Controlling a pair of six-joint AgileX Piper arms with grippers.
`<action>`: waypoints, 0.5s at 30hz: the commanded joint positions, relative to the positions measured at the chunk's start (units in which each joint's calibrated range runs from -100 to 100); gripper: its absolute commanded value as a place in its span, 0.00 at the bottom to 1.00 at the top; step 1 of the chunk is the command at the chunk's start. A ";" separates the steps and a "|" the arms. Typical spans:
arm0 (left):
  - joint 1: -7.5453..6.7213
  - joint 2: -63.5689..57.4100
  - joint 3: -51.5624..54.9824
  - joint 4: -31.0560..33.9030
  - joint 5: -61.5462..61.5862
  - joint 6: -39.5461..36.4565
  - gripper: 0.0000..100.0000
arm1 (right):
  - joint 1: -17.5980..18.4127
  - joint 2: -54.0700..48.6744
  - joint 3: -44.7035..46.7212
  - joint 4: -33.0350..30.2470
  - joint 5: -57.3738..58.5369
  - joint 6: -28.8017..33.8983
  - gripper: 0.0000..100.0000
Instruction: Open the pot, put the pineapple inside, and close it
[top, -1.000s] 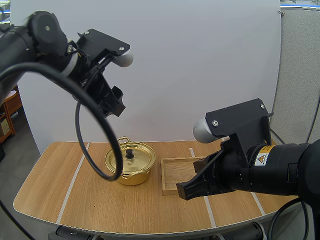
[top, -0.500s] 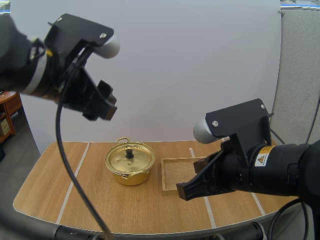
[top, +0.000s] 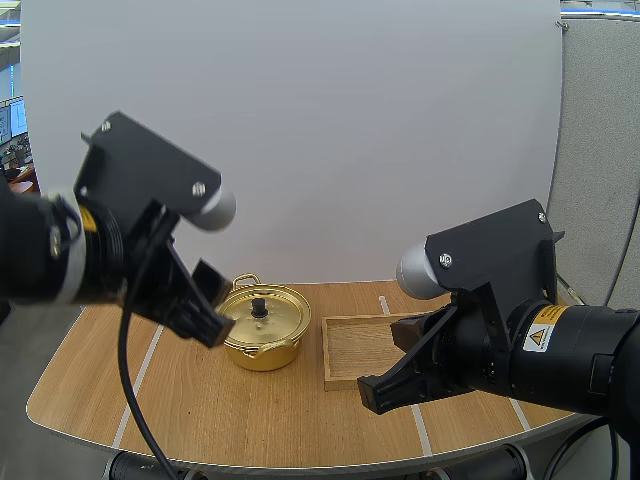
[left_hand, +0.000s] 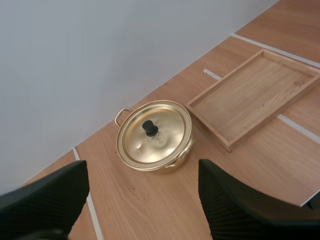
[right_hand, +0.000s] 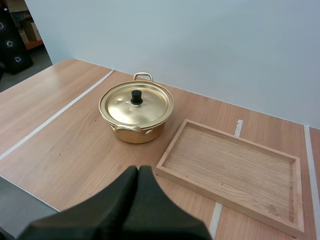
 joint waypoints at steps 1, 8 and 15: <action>-0.17 -1.89 3.31 -0.60 0.00 -0.80 1.00 | -0.24 -0.30 0.02 0.15 0.00 -0.58 0.00; -0.17 -4.45 7.27 -0.60 0.00 -1.33 1.00 | -0.24 -0.30 0.02 0.15 0.00 -0.58 0.00; 1.78 -8.01 8.24 -2.00 0.00 -1.75 1.00 | -0.24 -0.30 0.02 0.15 0.00 -0.58 0.00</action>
